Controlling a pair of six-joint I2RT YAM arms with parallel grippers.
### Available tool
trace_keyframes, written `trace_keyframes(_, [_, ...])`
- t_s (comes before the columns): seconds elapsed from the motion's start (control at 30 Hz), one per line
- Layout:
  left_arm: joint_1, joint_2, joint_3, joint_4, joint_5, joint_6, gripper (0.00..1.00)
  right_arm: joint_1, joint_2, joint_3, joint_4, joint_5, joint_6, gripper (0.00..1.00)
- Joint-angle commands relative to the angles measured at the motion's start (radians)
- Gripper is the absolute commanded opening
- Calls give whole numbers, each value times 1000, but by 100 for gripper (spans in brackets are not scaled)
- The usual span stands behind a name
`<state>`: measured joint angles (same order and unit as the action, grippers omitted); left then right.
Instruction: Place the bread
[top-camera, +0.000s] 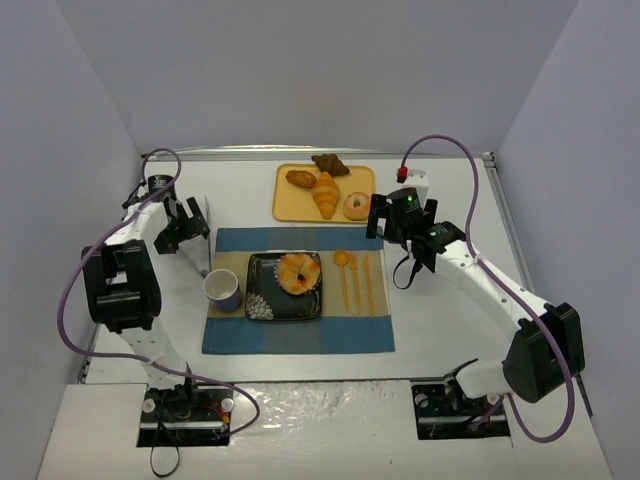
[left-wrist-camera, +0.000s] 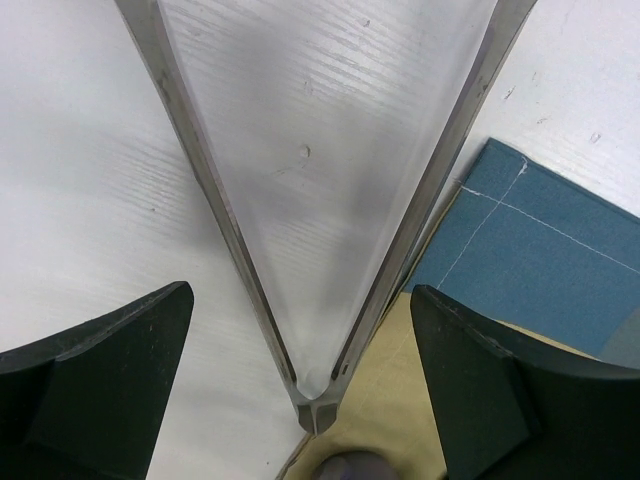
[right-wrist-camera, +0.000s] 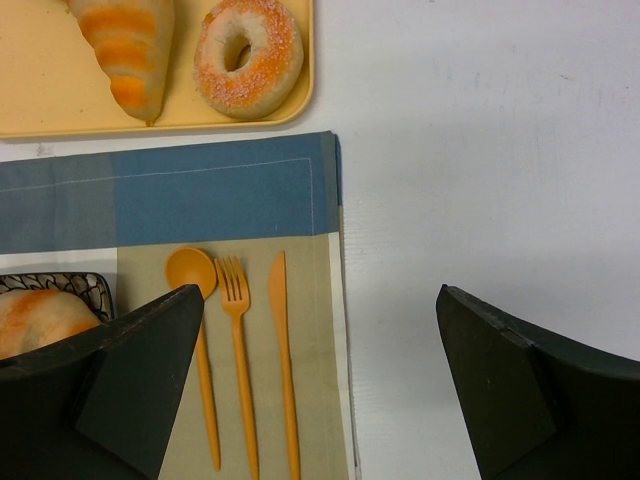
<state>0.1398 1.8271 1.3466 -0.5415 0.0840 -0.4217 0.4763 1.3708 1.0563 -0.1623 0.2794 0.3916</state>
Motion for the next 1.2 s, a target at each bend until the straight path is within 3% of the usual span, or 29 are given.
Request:
trace_keyframes(0.0, [-2, -94, 67, -20, -28, 15, 88, -7, -22, 54, 19, 1, -5, 100])
trace_keyframes(0.47, [-28, -219, 103, -86, -55, 28, 88, -6, -13, 65, 18, -5, -2, 100])
trace_keyframes(1.17, [-265, -374, 68, -133, -75, 34, 88, -5, -46, 44, 20, 6, 17, 100])
